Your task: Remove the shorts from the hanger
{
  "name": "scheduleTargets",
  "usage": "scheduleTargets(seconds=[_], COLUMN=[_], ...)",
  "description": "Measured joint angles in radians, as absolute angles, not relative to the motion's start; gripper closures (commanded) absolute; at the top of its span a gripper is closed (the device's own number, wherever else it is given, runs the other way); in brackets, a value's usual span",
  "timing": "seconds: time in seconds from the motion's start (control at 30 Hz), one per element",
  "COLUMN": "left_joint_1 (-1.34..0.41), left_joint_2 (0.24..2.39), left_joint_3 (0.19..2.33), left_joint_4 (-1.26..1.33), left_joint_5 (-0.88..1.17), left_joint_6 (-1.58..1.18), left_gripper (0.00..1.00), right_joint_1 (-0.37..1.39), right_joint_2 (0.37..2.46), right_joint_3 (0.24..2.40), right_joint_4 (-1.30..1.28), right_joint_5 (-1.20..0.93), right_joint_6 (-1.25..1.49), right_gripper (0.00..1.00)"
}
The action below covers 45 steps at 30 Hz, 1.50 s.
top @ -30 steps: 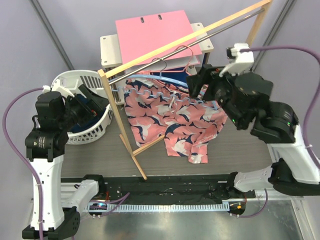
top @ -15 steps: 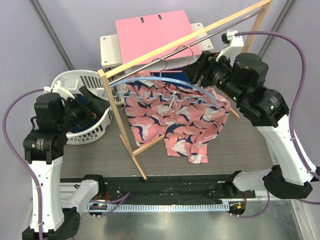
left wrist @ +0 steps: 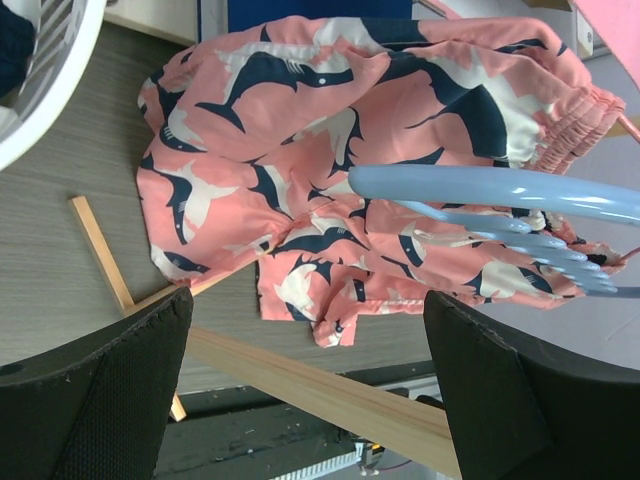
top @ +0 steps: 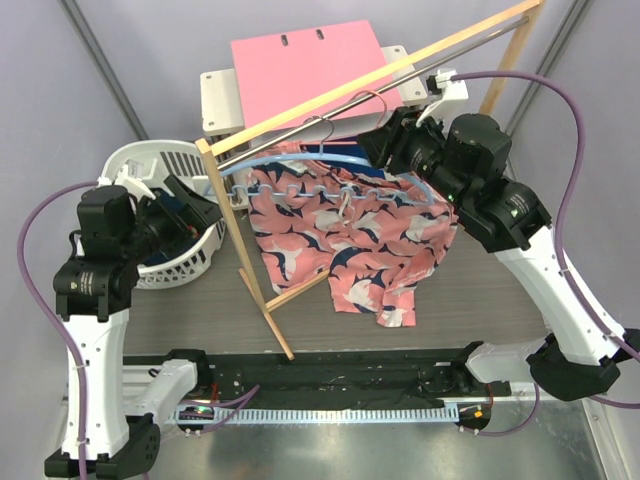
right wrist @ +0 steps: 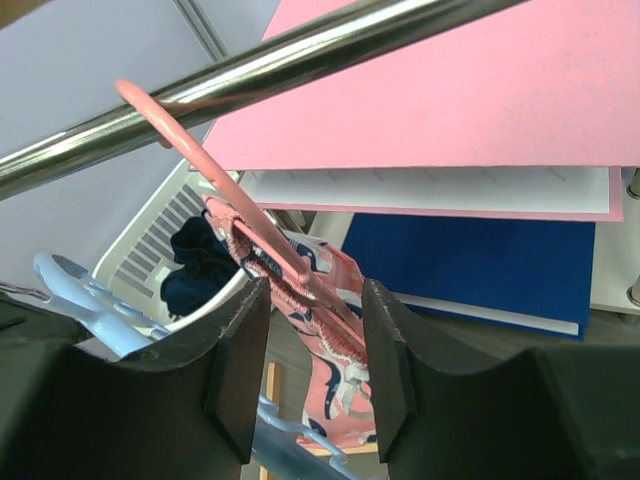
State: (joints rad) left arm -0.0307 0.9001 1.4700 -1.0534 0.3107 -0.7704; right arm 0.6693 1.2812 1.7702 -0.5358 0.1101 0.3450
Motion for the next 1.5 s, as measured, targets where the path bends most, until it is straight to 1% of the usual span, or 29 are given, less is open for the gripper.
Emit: scheduleTargets(seconds=[0.13, 0.23, 0.33, 0.37, 0.43, 0.47, 0.6, 0.7, 0.8, 0.83, 0.9, 0.93, 1.0, 1.27, 1.4, 1.5], left_joint_1=[-0.031, -0.031, -0.031, -0.031, -0.031, -0.031, -0.031, -0.031, -0.031, -0.031, -0.031, -0.031, -0.031, -0.031, -0.031, -0.031], left_joint_2=[0.884, 0.866, 0.856, 0.854, 0.85, 0.847, 0.842, 0.835, 0.822, 0.818, 0.805, 0.797, 0.783, 0.744, 0.744, 0.746], left_joint_3=[1.439, 1.422, 1.409, 1.405, 1.399, 1.395, 1.385, 1.378, 1.362, 1.356, 1.341, 1.332, 1.318, 1.258, 1.253, 1.253], left_joint_4=[-1.054, -1.056, -1.056, -1.056, -1.056, -1.055, -1.054, -1.052, -1.052, -1.052, -1.051, -1.052, -1.05, -1.048, -1.047, -1.045], left_joint_5=[0.315, 0.315, 0.315, 0.315, 0.315, 0.315, 0.315, 0.315, 0.315, 0.315, 0.315, 0.315, 0.315, 0.315, 0.315, 0.315], left_joint_6=[-0.783, -0.789, -0.803, -0.806, -0.81, -0.812, -0.816, -0.829, -0.837, -0.839, -0.852, -0.859, -0.868, -0.918, -0.931, -0.937], left_gripper=[0.04, 0.05, 0.04, 0.05, 0.05, 0.05, 0.05, 0.05, 0.05, 0.05, 0.05, 0.05, 0.05, 0.05, 0.05, 0.05], right_joint_1=[0.669, 0.667, 0.665, 0.665, 0.665, 0.665, 0.665, 0.665, 0.665, 0.665, 0.665, 0.665, 0.665, 0.665, 0.665, 0.665], right_joint_2=[1.264, 1.253, 1.243, 1.24, 1.237, 1.237, 1.237, 1.238, 1.242, 1.244, 1.25, 1.253, 1.258, 1.252, 1.232, 1.216], right_joint_3=[1.723, 1.696, 1.67, 1.661, 1.65, 1.646, 1.642, 1.642, 1.639, 1.637, 1.626, 1.618, 1.606, 1.563, 1.542, 1.535], right_joint_4=[-0.477, -0.44, -0.4, -0.388, -0.368, -0.357, -0.33, -0.31, -0.284, -0.275, -0.247, -0.233, -0.213, -0.147, -0.138, -0.14], right_joint_5=[0.128, 0.136, 0.149, 0.154, 0.156, 0.158, 0.17, 0.183, 0.185, 0.184, 0.177, 0.172, 0.16, 0.155, 0.168, 0.191], right_joint_6=[0.349, 0.355, 0.366, 0.37, 0.373, 0.373, 0.366, 0.352, 0.334, 0.329, 0.32, 0.315, 0.311, 0.317, 0.337, 0.352], right_gripper=[0.61, 0.64, 0.64, 0.63, 0.58, 0.57, 0.57, 0.59, 0.63, 0.67, 0.72, 0.77, 0.81, 0.91, 0.99, 0.99])
